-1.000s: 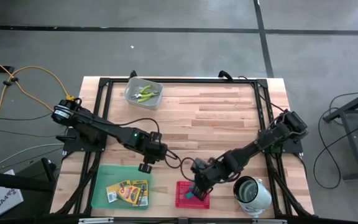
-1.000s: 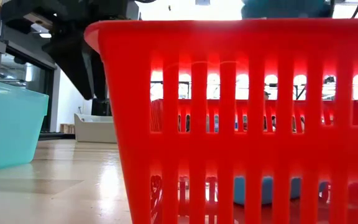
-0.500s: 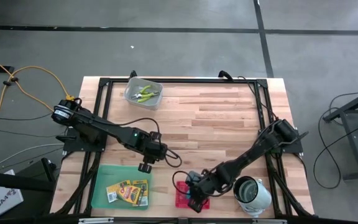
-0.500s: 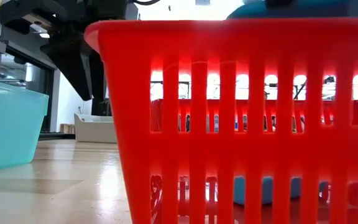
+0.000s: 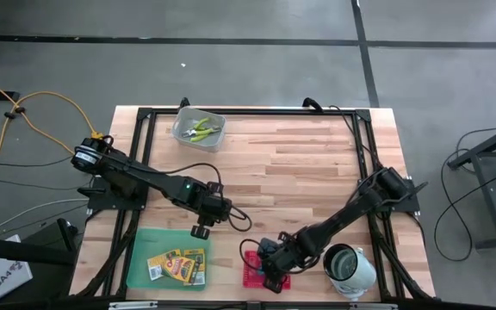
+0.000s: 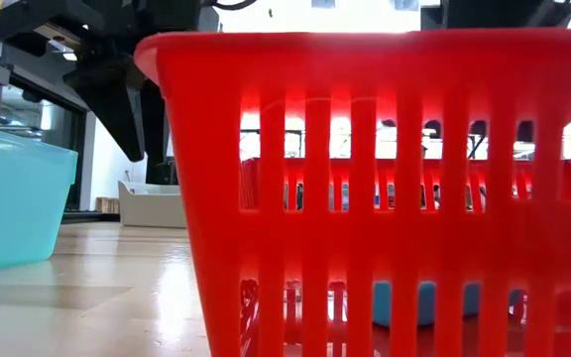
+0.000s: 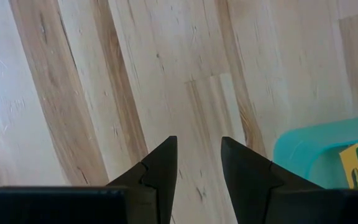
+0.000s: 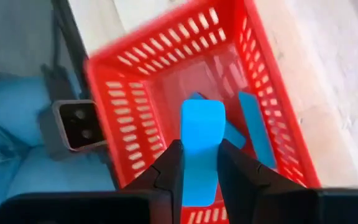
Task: Pick & Place School Supplies
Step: Put the blue eraser into the red bin
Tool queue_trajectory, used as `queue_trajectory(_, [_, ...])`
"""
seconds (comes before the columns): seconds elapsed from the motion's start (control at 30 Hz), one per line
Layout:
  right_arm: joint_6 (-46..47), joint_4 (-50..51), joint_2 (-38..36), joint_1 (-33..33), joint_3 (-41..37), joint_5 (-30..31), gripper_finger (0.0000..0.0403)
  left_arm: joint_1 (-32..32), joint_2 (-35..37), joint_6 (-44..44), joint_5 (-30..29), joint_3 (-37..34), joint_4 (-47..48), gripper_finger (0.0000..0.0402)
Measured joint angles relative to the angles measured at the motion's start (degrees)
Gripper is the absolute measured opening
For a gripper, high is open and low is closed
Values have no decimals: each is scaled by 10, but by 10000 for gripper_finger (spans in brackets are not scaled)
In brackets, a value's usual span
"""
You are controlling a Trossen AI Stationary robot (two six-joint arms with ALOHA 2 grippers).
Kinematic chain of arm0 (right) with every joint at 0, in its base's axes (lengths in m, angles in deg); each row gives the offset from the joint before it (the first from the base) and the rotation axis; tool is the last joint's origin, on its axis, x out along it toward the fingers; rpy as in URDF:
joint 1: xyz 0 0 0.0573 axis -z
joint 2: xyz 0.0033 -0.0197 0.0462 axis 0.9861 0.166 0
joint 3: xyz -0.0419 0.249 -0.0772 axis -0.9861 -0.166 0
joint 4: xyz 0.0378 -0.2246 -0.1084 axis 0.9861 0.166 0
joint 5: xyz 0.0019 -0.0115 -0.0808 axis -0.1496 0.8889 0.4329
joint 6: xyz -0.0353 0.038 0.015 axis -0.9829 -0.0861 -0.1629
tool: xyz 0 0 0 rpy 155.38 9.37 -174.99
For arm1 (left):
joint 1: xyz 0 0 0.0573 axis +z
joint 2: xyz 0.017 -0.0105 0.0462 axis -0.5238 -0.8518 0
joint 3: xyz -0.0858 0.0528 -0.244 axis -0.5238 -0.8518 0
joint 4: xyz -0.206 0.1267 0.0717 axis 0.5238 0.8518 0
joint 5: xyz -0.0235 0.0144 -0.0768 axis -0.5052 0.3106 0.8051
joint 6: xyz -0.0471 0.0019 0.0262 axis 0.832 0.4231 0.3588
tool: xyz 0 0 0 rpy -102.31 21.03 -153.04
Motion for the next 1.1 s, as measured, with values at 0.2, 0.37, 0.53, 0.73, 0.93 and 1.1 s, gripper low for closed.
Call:
queue_trajectory(0.2, [-3,-4,16,0,0,-25,71,0,0,-2,0,0,0,117])
queue_trajectory(0.37, [-3,-8,16,0,0,-36,71,0,0,-2,0,0,0,117])
queue_trajectory(0.53, [-3,-20,16,0,0,-52,87,0,0,-2,0,0,0,117])
queue_trajectory(0.73, [-3,-31,16,0,0,-50,120,0,0,-2,0,0,0,117])
queue_trajectory(0.93, [-3,-35,16,0,0,-50,129,0,0,-3,0,0,0,117])
queue_trajectory(1.1, [-21,-35,16,5,0,-55,122,0,0,-10,0,0,0,117])
